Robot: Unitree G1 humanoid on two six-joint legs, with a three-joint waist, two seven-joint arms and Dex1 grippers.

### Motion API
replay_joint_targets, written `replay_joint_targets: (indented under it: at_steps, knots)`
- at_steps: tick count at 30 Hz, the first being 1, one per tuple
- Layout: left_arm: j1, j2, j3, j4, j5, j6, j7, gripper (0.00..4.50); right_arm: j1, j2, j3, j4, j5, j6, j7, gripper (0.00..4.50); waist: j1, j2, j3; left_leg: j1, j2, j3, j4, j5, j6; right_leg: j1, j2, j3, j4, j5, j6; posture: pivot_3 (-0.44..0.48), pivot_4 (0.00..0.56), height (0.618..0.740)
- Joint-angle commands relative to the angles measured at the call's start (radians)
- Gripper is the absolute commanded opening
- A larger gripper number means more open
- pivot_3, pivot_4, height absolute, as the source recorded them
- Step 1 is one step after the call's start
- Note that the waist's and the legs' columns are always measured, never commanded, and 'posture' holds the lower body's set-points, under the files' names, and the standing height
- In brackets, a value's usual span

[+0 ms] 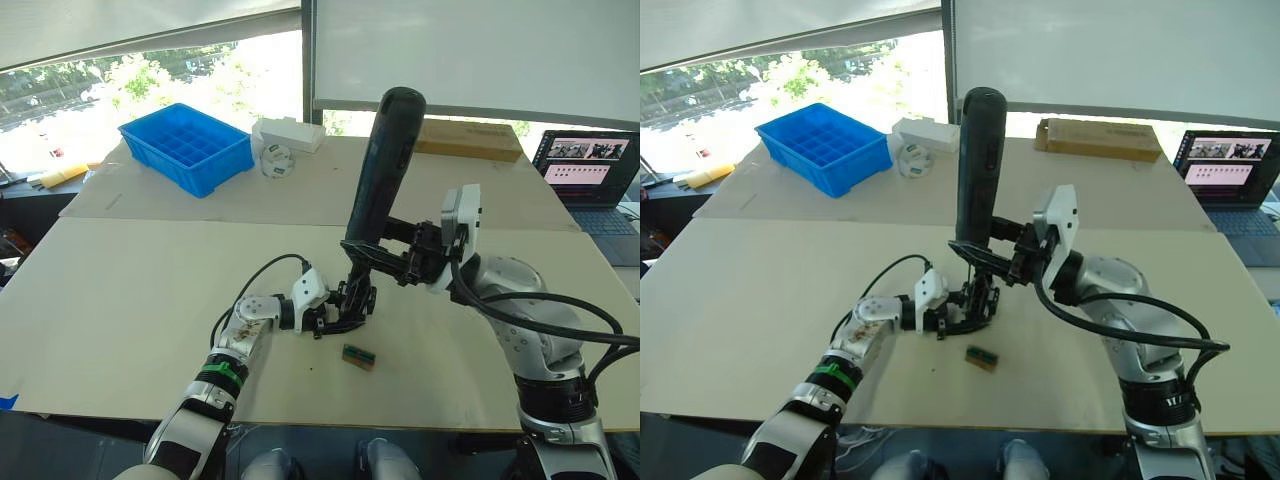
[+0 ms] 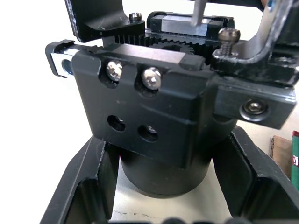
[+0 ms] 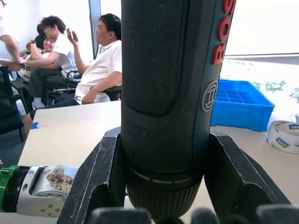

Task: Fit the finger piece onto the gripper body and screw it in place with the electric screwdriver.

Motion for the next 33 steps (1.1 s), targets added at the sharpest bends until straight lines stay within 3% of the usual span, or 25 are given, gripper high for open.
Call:
replay_joint_targets:
  at_steps: [1,33]
  knots:
    - [0.034,-0.005,-0.024,0.017,0.011,0.017,-0.013,2.36,-0.008,-0.019,-0.038,-0.048,0.044,0.007,0.007,1.92,0.000,0.000,0.000,0.000,0.000,0.000,0.000,0.000,0.000,0.000,0.000,0.000,0.000,0.000,0.000,0.000,0.150,0.740]
    - [0.039,-0.003,-0.024,0.016,0.011,0.021,-0.011,2.36,0.011,-0.043,-0.035,-0.044,0.070,0.010,-0.001,1.92,0.000,0.000,0.000,0.000,0.000,0.000,0.000,0.000,0.000,0.000,-0.001,0.000,0.000,0.000,0.000,0.000,0.150,0.740]
